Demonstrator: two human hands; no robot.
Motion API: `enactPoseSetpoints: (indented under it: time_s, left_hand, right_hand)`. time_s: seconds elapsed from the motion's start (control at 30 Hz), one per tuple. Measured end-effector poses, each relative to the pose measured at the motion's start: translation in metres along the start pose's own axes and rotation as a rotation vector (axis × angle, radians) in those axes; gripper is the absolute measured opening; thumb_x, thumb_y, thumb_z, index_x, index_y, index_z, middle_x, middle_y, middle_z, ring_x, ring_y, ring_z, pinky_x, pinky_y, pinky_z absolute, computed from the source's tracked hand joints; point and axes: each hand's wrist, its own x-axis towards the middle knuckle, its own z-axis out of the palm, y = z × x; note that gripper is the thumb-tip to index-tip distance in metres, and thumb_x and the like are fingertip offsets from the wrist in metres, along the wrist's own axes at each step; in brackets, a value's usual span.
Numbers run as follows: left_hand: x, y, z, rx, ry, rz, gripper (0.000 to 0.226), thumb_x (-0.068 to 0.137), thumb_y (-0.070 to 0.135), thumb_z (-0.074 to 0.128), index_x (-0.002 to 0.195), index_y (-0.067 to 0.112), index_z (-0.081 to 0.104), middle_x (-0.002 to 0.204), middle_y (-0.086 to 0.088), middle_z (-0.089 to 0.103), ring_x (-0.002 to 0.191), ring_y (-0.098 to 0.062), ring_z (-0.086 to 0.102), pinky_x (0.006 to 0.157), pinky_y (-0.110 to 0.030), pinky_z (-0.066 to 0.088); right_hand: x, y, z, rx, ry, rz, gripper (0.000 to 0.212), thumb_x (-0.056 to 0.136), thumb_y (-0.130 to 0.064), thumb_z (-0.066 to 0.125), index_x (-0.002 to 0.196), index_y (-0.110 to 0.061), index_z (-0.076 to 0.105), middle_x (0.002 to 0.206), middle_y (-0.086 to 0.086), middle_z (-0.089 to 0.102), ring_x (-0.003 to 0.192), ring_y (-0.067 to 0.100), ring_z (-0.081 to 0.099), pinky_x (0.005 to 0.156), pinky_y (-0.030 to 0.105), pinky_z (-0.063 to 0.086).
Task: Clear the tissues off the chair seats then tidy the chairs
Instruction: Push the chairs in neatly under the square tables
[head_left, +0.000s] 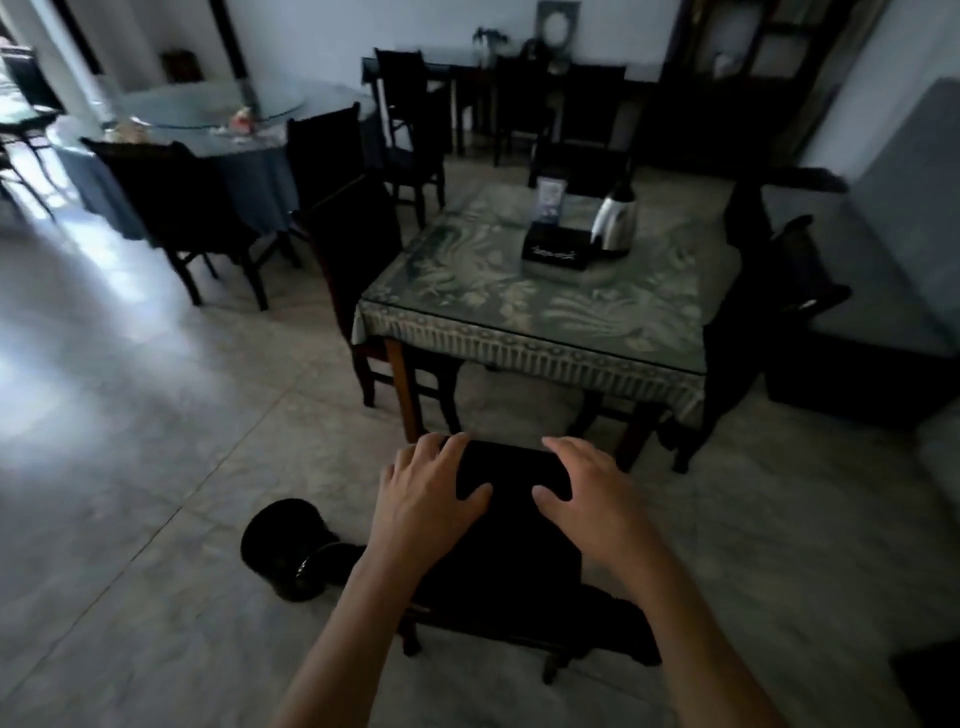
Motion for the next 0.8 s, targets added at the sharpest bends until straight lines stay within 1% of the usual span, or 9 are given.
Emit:
enactPoseSetpoints:
  time_s: [0.07,0.17,0.27,0.33,0.47,0.57,0.63,0.73,0.8]
  left_hand:
    - [0.007,0.005,0.003,0.010,-0.022,0.052,0.069,0.085,0.061,0.053,0.143,0.032,0.033,0.146,0.002,0.040,0.132,-0.026,0.039,0.105,-0.043,0.039]
    - [0.013,0.006,0.005,0.013,-0.040,0.107,0.067,0.084,0.061,0.053,0.142,0.034,0.033,0.146,0.004,0.039,0.133,-0.025,0.038,0.106,-0.044,0.038]
    - [0.015,0.001,0.007,0.005,-0.066,0.133,0.067,0.083,0.061,0.053,0.142,0.035,0.034,0.144,0.004,0.041,0.131,-0.026,0.039,0.105,-0.045,0.038]
    - [0.014,-0.006,0.010,-0.063,-0.102,0.131,0.065,0.083,0.060,0.054,0.141,0.036,0.035,0.143,0.005,0.042,0.131,-0.025,0.041,0.104,-0.045,0.040]
    - [0.000,-0.027,0.023,-0.355,-0.177,0.036,0.060,0.085,0.052,0.061,0.138,0.032,0.042,0.133,0.006,0.050,0.121,-0.016,0.049,0.099,-0.040,0.047]
    - [-0.022,-0.046,0.035,-0.627,-0.223,-0.143,0.048,0.087,0.041,0.066,0.131,0.027,0.052,0.123,0.004,0.058,0.110,-0.013,0.058,0.092,-0.037,0.053]
    - [-0.040,-0.055,0.038,-0.858,-0.228,-0.321,0.032,0.090,0.031,0.066,0.120,0.021,0.059,0.110,-0.003,0.066,0.098,-0.017,0.066,0.085,-0.037,0.057]
    - [-0.070,-0.065,0.052,-1.217,-0.207,-0.756,0.015,0.094,0.022,0.061,0.103,0.011,0.066,0.093,-0.011,0.071,0.085,-0.024,0.066,0.078,-0.037,0.052]
    - [-0.085,-0.070,0.065,-1.450,-0.236,-1.063,0.017,0.093,0.026,0.061,0.092,0.009,0.063,0.083,-0.013,0.068,0.074,-0.025,0.062,0.070,-0.035,0.048]
  right_hand:
    - [-0.005,0.006,-0.002,0.012,0.024,0.039,0.063,0.093,-0.041,0.058,0.149,-0.021,0.036,0.152,-0.002,0.037,0.141,0.017,0.031,0.115,0.033,0.029]
    - [-0.010,0.010,0.000,0.039,0.047,0.094,0.065,0.093,-0.042,0.059,0.149,-0.020,0.036,0.152,-0.001,0.038,0.140,0.018,0.033,0.112,0.039,0.035]
    - [-0.015,0.007,0.005,0.061,0.077,0.131,0.065,0.093,-0.041,0.060,0.149,-0.019,0.036,0.152,-0.001,0.038,0.140,0.017,0.034,0.113,0.038,0.035]
    - [-0.019,-0.001,0.008,0.096,0.093,0.157,0.064,0.093,-0.040,0.060,0.149,-0.019,0.036,0.152,-0.001,0.038,0.141,0.017,0.034,0.114,0.036,0.033]
    - [-0.032,-0.009,0.030,0.260,0.099,0.230,0.059,0.093,-0.036,0.060,0.146,-0.019,0.041,0.147,-0.004,0.042,0.137,0.013,0.038,0.111,0.031,0.034]
    - [-0.051,-0.006,0.056,0.604,0.058,0.356,0.046,0.094,-0.034,0.061,0.137,-0.023,0.051,0.135,-0.009,0.053,0.126,0.008,0.049,0.100,0.025,0.043]
    - [-0.067,-0.002,0.077,0.896,0.032,0.479,0.030,0.095,-0.028,0.061,0.124,-0.019,0.060,0.123,0.000,0.066,0.111,0.012,0.063,0.091,0.029,0.051]
    - [-0.094,0.007,0.112,1.327,-0.069,0.703,0.022,0.095,-0.023,0.058,0.109,-0.006,0.065,0.112,0.016,0.071,0.095,0.025,0.069,0.076,0.037,0.054]
    - [-0.109,0.010,0.129,1.443,-0.150,0.826,0.025,0.092,-0.024,0.060,0.100,-0.001,0.066,0.106,0.022,0.071,0.089,0.030,0.069,0.068,0.036,0.054]
